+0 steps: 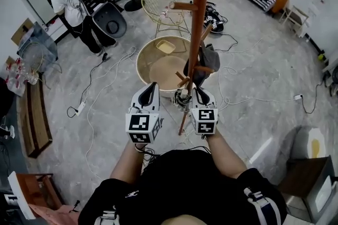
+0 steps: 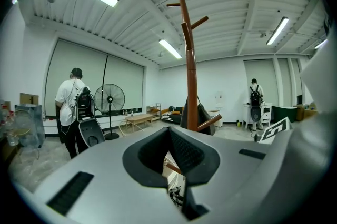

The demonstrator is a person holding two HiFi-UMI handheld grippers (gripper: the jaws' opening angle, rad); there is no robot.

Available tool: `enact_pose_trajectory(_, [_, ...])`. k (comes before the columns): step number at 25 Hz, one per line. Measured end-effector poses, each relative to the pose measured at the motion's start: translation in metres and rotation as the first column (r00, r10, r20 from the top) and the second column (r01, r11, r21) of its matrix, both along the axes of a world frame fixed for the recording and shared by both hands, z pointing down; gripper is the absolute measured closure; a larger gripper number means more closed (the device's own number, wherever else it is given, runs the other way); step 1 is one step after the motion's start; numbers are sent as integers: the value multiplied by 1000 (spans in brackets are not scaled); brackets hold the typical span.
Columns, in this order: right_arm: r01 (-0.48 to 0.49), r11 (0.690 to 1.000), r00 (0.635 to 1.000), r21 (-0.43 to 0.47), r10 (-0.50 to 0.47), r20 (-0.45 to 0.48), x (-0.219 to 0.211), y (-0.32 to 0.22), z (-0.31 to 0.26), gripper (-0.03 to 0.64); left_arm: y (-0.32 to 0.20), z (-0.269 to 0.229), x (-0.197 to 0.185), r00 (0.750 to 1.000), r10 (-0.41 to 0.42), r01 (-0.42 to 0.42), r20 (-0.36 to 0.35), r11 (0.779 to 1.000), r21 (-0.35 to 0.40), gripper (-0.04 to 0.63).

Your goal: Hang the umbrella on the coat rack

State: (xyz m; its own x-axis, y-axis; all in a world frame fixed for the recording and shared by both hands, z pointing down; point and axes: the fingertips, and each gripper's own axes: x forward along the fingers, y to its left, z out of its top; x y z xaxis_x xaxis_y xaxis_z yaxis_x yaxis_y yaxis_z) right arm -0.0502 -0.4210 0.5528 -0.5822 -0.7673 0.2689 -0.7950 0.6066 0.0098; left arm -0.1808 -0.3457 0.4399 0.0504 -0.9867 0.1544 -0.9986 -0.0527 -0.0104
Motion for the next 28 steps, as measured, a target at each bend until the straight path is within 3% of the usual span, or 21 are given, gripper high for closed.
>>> enact_pose_trajectory(4, [-5, 995, 986, 98, -11, 164, 15, 30, -59, 577, 18, -4, 12, 1000, 31, -31, -4, 999, 9, 578])
enact_pose_trajectory(7, [7, 984, 973, 180, -48, 226, 22, 58, -96, 601, 32, -5, 21, 999, 52, -52, -6, 999, 11, 578])
enact_pose_trajectory(14, [-50, 971, 975, 233, -2, 221, 32, 101, -134, 603, 65, -9, 30, 996, 91, -91, -15, 996, 12, 578])
enact_pose_trajectory(28, [-100, 980, 976, 172, 64, 207, 20, 152, -131, 601, 116, -13, 17, 992, 122, -122, -27, 993, 3, 578])
